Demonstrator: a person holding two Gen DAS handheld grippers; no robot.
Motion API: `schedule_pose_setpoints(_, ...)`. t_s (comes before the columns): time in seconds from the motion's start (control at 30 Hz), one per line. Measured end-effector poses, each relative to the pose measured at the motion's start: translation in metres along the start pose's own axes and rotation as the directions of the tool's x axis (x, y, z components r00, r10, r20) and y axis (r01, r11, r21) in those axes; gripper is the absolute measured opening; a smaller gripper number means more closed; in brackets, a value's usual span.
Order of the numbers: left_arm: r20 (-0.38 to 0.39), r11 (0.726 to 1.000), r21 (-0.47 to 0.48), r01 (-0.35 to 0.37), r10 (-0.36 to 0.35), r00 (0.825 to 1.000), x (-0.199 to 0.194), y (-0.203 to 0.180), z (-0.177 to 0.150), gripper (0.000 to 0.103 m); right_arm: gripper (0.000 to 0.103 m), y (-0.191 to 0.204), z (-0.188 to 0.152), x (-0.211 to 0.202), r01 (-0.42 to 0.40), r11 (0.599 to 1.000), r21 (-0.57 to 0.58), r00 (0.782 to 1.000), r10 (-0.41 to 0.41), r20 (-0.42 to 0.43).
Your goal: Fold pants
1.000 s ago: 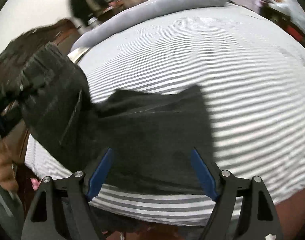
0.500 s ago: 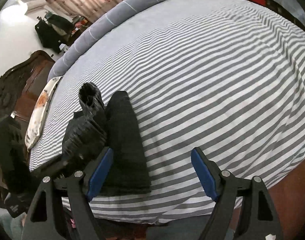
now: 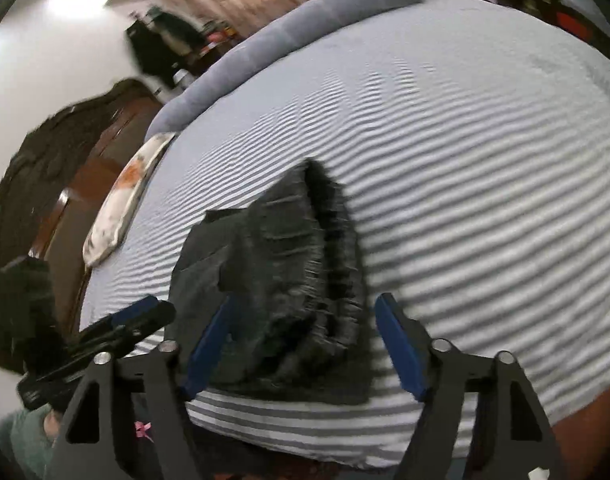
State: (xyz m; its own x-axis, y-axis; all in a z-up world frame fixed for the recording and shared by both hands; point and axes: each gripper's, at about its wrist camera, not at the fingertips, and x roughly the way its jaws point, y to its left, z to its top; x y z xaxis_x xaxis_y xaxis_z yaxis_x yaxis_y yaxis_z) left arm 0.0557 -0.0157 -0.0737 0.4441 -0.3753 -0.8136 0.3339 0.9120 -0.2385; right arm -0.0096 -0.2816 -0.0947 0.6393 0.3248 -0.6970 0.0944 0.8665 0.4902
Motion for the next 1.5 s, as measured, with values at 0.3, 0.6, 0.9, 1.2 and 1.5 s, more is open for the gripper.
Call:
schedule_pose_setpoints(0.3, -0.035, 0.992, -0.090, -0.089, 0.087, 0.996, 0.010, 0.054, -0.018, 0.071, 0.012, 0.016, 0.007, 0.039, 0.144, 0.987, -0.074, 0.987, -0.148, -0.061)
schedule_pose_setpoints(0.6, 0.009, 0.999, -0.002, -0.050, 0.050, 0.999, 0.010, 0.030, -0.013, 0.071, 0.010, 0.003, -0.006, 0.029, 0.236, 0.969, -0.076, 0.968, -0.241, -0.064)
schedule_pose_setpoints(0.9, -0.093, 0.990, 0.090, -0.105, 0.114, 0.989, 0.052, 0.029, -0.024, 0.071, 0.033, -0.020, -0.002, 0.045, 0.234, 0.972, -0.026, 0.964, -0.235, -0.121)
schedule_pose_setpoints(1.2, -0.039, 0.970, 0.127, -0.206, 0.212, 0.976, 0.032, 0.015, -0.014, 0.071, 0.047, -0.025, -0.011, 0.024, 0.207, 0.978, 0.026, 0.976, -0.204, -0.071)
schedule_pose_setpoints(1.5, -0.014, 0.957, 0.169, -0.237, 0.243, 0.970, 0.012, -0.002, -0.017, 0.072, 0.058, -0.019, -0.013, 0.015, 0.183, 0.983, 0.006, 0.982, -0.183, -0.051)
